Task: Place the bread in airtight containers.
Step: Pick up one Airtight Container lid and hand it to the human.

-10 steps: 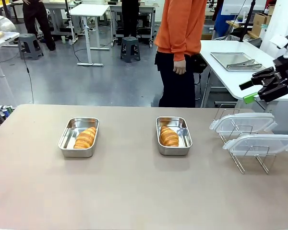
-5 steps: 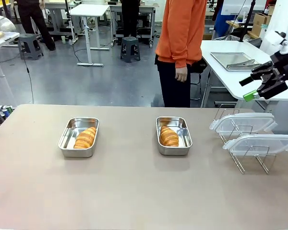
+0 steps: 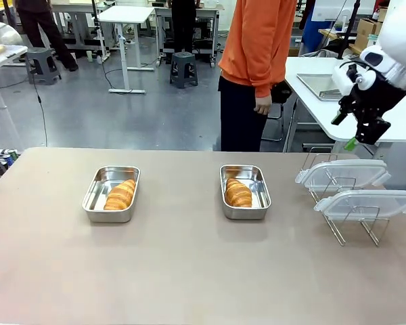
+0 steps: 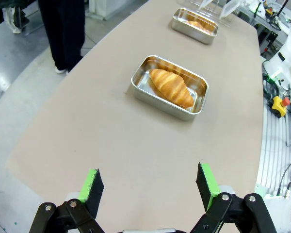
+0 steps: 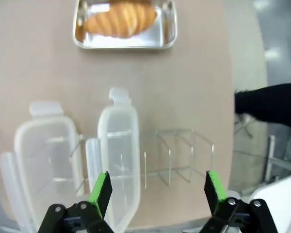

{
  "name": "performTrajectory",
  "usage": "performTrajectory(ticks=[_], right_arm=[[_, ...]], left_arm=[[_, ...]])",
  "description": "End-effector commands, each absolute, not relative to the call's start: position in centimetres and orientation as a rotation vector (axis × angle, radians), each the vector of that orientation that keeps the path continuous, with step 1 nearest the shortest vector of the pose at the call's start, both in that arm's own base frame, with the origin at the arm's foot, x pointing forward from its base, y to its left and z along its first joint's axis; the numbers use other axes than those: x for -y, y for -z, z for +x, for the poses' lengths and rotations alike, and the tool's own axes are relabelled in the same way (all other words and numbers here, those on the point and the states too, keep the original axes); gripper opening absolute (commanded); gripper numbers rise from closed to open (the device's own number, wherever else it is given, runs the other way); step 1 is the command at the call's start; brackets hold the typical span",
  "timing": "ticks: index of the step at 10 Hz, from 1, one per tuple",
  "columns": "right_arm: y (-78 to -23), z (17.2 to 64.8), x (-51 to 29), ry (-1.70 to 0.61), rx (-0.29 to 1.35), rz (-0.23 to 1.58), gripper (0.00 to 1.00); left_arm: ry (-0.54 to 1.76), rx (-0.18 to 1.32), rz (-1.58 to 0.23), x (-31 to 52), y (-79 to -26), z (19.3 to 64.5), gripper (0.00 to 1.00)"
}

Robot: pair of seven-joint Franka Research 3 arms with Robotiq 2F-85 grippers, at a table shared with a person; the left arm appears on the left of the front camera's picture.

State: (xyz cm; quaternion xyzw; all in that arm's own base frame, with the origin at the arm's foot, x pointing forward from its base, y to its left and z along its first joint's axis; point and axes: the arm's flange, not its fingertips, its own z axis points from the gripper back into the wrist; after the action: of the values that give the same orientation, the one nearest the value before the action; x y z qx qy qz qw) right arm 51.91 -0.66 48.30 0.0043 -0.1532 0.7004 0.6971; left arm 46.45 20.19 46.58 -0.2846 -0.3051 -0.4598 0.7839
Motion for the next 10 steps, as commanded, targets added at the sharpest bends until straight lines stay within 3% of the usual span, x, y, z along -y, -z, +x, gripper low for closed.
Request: performTrajectory(ticks=[1,6,10], right_arm=[[-47.9,50.7,0.6,-1.516,0.264,-0.047,1.0],[-46.6,48.8,0.9,-1.487,0.208,-0.056,1.0],[-47.9,47.0,1.0,-1.472,0.274,-0.083,1.0]], left_arm=[[0.981,0.645,-0.605,-20.0,-46.9,46.4,1.0],[0.981,0.645,-0.605,-20.0,-46.9,46.4,1.0],[0.981,0.645,-0.605,-20.0,-46.9,46.4,1.0]])
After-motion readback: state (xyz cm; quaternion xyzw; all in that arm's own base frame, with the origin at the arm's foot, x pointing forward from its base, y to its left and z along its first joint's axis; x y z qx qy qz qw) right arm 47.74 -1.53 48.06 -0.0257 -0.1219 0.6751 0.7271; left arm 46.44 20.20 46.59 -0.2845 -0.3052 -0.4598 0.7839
